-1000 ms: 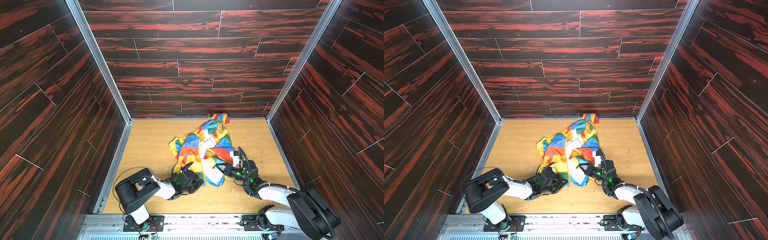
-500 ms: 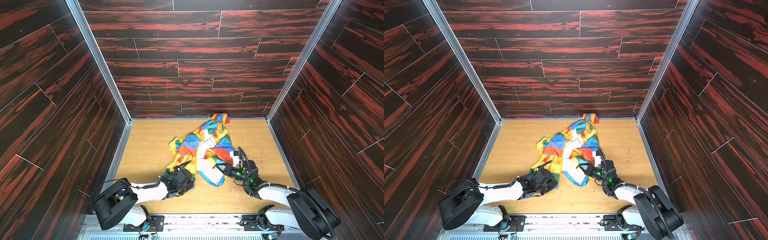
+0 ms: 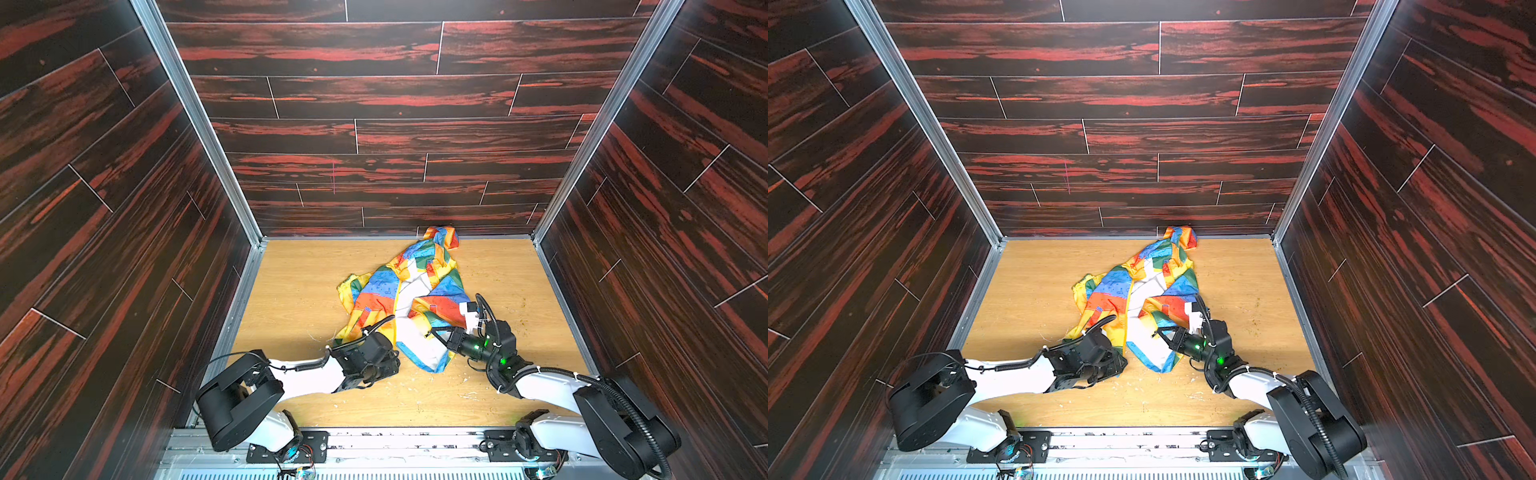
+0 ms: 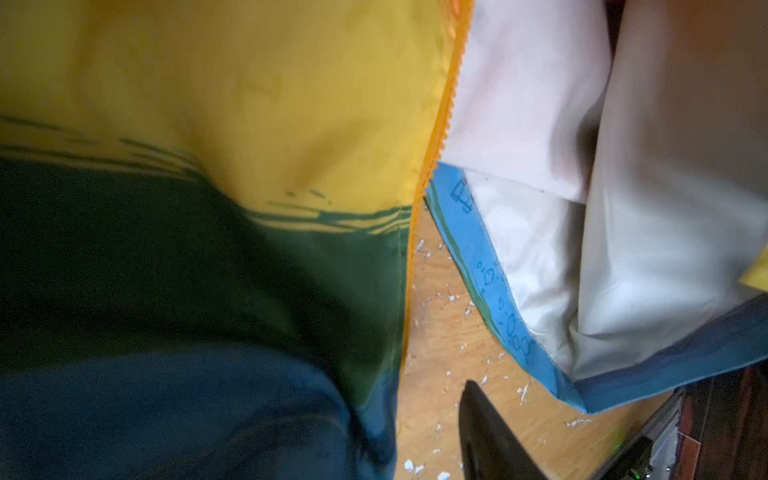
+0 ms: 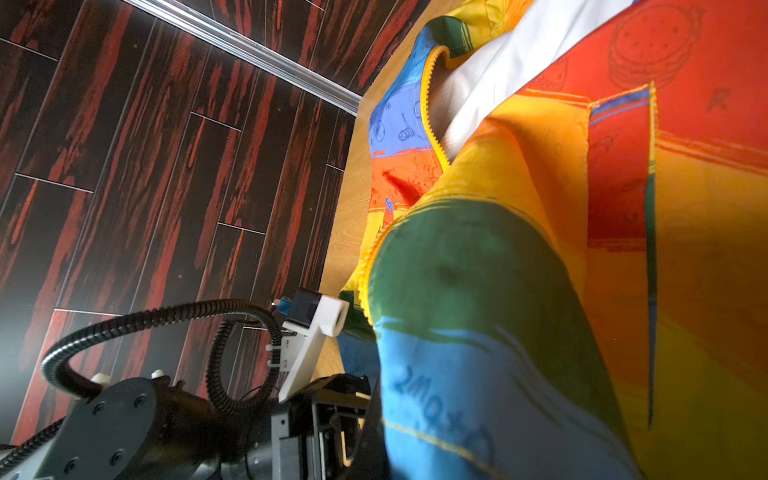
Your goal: Zip up the jacket
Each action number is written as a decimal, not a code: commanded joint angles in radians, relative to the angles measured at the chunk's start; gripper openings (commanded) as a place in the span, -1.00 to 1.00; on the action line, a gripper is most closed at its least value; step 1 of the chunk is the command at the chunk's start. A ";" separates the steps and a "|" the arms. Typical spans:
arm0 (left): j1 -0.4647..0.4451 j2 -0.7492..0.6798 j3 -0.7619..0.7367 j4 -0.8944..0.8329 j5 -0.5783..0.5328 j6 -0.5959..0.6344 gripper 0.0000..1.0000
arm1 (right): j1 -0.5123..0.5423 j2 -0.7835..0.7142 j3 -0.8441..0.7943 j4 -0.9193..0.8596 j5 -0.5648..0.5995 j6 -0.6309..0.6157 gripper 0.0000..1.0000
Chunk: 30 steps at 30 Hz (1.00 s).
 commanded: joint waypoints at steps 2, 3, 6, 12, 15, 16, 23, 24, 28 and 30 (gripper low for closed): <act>-0.015 0.079 0.003 -0.160 0.048 0.059 -0.17 | 0.004 0.011 0.008 0.012 0.002 -0.003 -1.00; -0.015 0.093 0.005 -0.159 0.054 0.061 -0.23 | 0.003 0.011 0.007 0.014 0.001 -0.006 -1.00; -0.015 0.118 0.010 -0.148 0.061 0.059 -0.35 | 0.004 0.011 0.004 0.016 0.001 -0.003 -1.00; -0.015 0.117 0.000 -0.146 0.053 0.046 -0.52 | 0.004 0.009 0.002 0.012 0.003 -0.002 -1.00; -0.015 0.116 -0.001 -0.146 0.051 0.044 -0.65 | 0.005 0.009 0.002 0.016 0.004 -0.002 -1.00; -0.015 0.114 -0.002 -0.146 0.053 0.043 -0.69 | 0.003 0.011 0.002 0.019 0.001 -0.001 -1.00; -0.015 0.098 -0.011 -0.103 0.076 0.061 -0.83 | 0.004 0.009 0.000 0.021 0.002 0.000 -1.00; -0.014 0.097 -0.015 -0.093 0.083 0.061 -0.75 | 0.004 0.008 0.000 0.020 0.001 0.000 -1.00; -0.017 0.090 -0.024 -0.057 0.112 0.072 -0.40 | 0.004 0.007 0.000 0.016 0.003 -0.001 -1.00; -0.021 0.084 -0.026 -0.048 0.124 0.079 -0.31 | 0.004 0.008 0.001 0.017 0.003 -0.001 -1.00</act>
